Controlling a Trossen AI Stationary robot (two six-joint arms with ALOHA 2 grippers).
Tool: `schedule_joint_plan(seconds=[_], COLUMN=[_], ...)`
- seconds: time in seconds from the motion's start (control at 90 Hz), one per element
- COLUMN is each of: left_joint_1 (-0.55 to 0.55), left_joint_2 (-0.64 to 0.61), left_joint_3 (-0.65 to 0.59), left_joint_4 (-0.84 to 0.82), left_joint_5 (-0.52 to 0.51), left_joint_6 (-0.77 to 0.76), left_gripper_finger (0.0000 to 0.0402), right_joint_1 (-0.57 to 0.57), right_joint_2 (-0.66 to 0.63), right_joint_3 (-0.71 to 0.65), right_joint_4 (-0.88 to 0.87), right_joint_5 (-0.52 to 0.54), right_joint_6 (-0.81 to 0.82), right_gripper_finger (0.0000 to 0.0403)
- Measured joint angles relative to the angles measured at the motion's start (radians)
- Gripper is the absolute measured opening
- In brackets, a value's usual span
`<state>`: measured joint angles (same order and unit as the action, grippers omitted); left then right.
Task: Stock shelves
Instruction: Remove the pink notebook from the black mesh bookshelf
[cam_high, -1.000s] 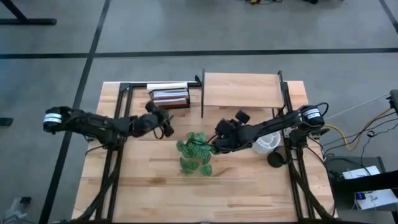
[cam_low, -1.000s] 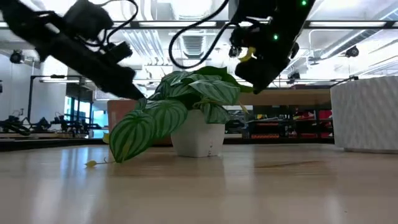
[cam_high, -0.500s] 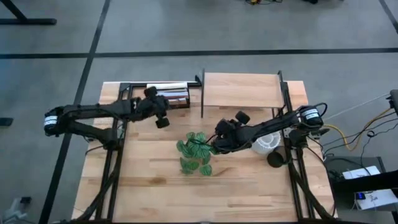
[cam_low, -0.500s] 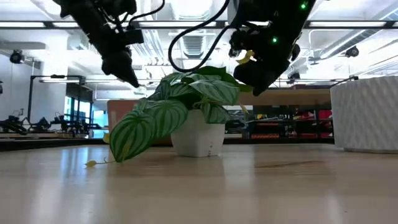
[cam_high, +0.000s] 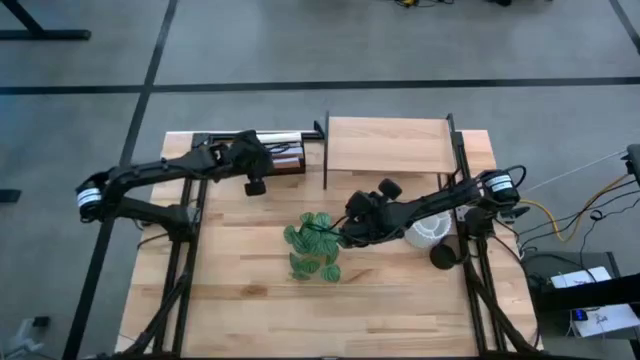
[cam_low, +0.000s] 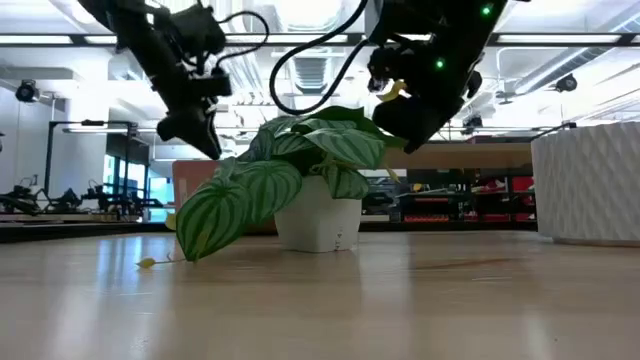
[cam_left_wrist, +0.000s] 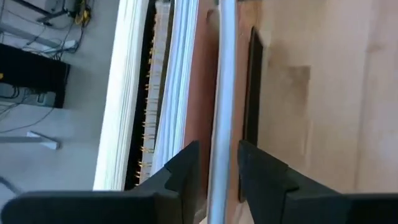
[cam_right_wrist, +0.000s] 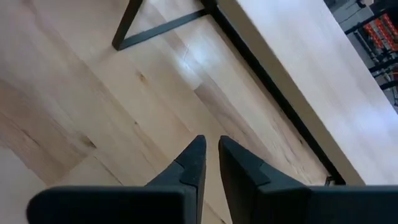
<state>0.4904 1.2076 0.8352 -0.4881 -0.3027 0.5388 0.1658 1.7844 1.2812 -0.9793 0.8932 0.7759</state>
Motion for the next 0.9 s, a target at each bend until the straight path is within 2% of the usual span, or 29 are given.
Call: schedule_joint_plan(seconds=[0.2,0.544,0.756,0.9], left_joint_1=[0.042,0.043,0.043,0.043], left_joint_2=[0.056,0.110,0.106,0.105], left_joint_3=[0.001,-0.001,-0.001,-0.001], left_joint_4=[0.048,0.037,0.038,0.039], left_joint_5=[-0.002,0.000,0.000,0.000], left_joint_6=[0.003,-0.005,-0.004,-0.002], left_gripper_finger=[0.0124,0.0149,0.0140,0.0116], right_joint_1=[0.000,0.000,0.000,0.000], right_joint_2=[0.000,0.000,0.000,0.000], right_joint_3=[0.000,0.000,0.000,0.000], right_joint_4=[0.001,0.001,0.004,0.015], right_joint_5=[0.005,0.008,0.018,0.025], right_joint_6=[-0.002,-0.002,-0.002,-0.002], right_gripper_finger=[0.0023,0.0028,0.0024,0.0029])
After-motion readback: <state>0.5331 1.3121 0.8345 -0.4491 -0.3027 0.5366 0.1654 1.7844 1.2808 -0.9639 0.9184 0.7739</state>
